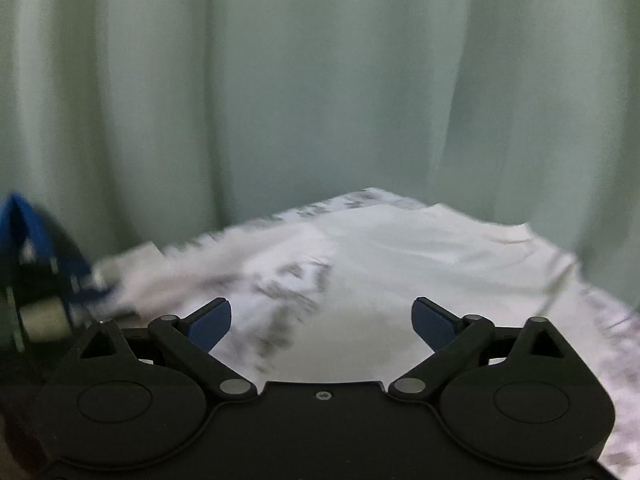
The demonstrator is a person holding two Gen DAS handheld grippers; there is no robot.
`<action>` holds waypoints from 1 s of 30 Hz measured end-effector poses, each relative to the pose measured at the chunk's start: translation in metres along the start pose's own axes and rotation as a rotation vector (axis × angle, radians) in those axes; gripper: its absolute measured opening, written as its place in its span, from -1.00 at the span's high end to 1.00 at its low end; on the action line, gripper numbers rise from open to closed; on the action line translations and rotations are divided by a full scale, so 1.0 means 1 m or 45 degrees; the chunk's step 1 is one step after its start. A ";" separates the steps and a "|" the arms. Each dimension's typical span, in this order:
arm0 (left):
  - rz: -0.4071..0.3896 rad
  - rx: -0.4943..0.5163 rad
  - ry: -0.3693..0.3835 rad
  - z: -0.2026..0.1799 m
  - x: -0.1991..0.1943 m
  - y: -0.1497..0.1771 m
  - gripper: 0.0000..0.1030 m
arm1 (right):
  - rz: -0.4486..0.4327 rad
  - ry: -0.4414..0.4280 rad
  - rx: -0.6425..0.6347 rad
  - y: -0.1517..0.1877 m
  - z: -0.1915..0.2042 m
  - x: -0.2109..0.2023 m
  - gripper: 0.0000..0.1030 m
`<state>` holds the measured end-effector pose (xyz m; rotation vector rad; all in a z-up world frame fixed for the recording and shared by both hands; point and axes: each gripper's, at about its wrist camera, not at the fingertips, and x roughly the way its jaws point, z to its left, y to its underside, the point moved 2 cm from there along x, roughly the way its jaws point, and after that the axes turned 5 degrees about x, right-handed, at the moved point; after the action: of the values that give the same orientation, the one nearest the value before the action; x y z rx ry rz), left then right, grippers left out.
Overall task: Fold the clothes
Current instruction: 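Carry the held sleeve across the sweater front with the left gripper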
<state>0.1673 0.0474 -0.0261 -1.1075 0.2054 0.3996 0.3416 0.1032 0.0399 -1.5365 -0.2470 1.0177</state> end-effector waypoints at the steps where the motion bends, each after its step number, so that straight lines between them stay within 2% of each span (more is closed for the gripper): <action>1: -0.006 -0.006 0.003 -0.001 -0.001 -0.001 0.70 | 0.014 -0.025 0.033 -0.004 0.003 0.006 -0.77; 5: -0.011 -0.035 0.003 -0.001 -0.003 -0.001 0.61 | 0.099 -0.115 0.135 -0.018 0.016 0.034 -0.55; 11: -0.014 -0.071 -0.018 0.012 -0.012 0.001 0.58 | 0.254 -0.229 0.274 -0.022 0.038 0.074 -0.29; 14: -0.012 -0.084 -0.034 0.021 -0.017 0.003 0.58 | 0.314 -0.290 0.369 -0.024 0.047 0.090 -0.27; 20: 0.005 -0.118 -0.079 0.041 -0.026 0.010 0.57 | 0.363 -0.336 0.444 -0.028 0.068 0.103 -0.27; 23: 0.012 -0.136 -0.103 0.050 -0.027 0.012 0.24 | 0.389 -0.355 0.482 -0.033 0.075 0.109 -0.27; 25: 0.014 -0.142 -0.111 0.054 -0.027 0.014 0.26 | 0.406 -0.366 0.495 -0.035 0.081 0.111 -0.23; 30: 0.028 -0.172 -0.109 0.063 -0.023 0.018 0.25 | 0.456 -0.321 0.451 -0.033 0.092 0.112 0.09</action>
<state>0.1368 0.1059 -0.0052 -1.2186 0.1162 0.4852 0.3555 0.2508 0.0274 -1.1502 0.0396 1.4560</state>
